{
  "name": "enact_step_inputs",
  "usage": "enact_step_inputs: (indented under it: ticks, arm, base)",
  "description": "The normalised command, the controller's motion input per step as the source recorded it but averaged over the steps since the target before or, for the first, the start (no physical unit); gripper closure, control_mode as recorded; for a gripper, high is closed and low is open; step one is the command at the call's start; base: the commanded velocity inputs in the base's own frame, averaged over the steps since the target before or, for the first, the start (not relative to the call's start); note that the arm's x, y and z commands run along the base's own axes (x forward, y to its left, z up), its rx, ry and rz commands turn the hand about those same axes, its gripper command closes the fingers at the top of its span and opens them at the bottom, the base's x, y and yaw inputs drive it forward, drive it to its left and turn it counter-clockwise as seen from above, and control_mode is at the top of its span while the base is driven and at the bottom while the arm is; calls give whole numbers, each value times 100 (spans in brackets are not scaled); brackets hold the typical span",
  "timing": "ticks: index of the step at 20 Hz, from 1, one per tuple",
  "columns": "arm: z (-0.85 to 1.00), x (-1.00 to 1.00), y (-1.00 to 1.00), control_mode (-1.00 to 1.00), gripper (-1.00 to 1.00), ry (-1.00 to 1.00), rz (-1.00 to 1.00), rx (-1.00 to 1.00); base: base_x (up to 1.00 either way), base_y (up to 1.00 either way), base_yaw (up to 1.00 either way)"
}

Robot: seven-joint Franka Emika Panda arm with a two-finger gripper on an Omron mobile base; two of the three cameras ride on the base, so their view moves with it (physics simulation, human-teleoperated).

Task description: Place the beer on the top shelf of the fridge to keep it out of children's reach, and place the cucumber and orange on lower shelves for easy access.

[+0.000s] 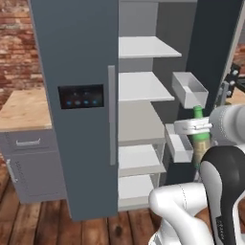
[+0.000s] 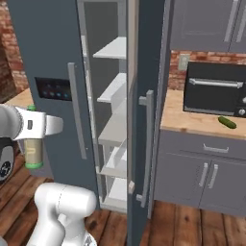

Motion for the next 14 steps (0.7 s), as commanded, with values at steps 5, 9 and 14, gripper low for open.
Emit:
enact_step_inputs:
  ticks: [5,9,14]
  arm:
    - [0,0,0,100,100,0,0,0]
    - [0,0,0,100,100,0,0,0]
    - [0,0,0,100,100,0,0,0]
  base:
    - [26,19,-17]
    - [30,34,-18]
    - [36,37,-18]
